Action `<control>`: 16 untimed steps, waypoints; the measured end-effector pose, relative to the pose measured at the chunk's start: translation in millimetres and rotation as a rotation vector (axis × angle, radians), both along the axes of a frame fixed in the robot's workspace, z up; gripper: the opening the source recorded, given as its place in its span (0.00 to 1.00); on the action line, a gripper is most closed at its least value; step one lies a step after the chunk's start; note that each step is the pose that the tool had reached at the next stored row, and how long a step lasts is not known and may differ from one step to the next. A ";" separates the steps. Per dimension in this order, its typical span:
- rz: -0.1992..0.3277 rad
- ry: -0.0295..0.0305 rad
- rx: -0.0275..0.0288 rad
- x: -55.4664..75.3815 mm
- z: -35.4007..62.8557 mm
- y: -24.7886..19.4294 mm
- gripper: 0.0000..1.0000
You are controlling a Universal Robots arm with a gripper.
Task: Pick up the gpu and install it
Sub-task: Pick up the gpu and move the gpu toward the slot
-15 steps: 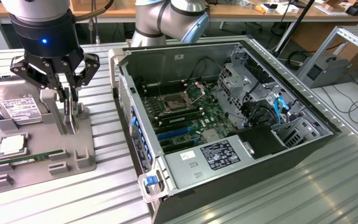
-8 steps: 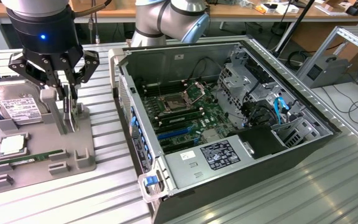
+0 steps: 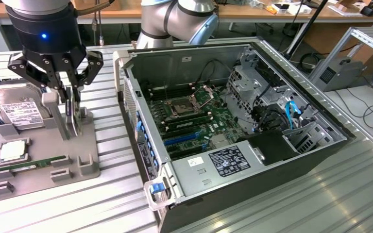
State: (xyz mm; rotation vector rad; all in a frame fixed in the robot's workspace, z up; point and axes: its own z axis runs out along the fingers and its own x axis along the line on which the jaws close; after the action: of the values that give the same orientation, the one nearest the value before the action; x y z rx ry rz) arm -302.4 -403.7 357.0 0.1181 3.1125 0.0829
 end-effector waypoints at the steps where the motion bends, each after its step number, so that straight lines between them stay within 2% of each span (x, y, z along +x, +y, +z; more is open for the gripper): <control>1: 0.000 0.0000 0.0001 0.0 0.6 0.0 0.27; 16: 0.000 0.0000 0.0023 0.0 9.9 0.0 0.27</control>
State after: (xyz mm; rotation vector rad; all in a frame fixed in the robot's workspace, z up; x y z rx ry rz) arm -302.4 -403.7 366.9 0.1182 3.1125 0.0865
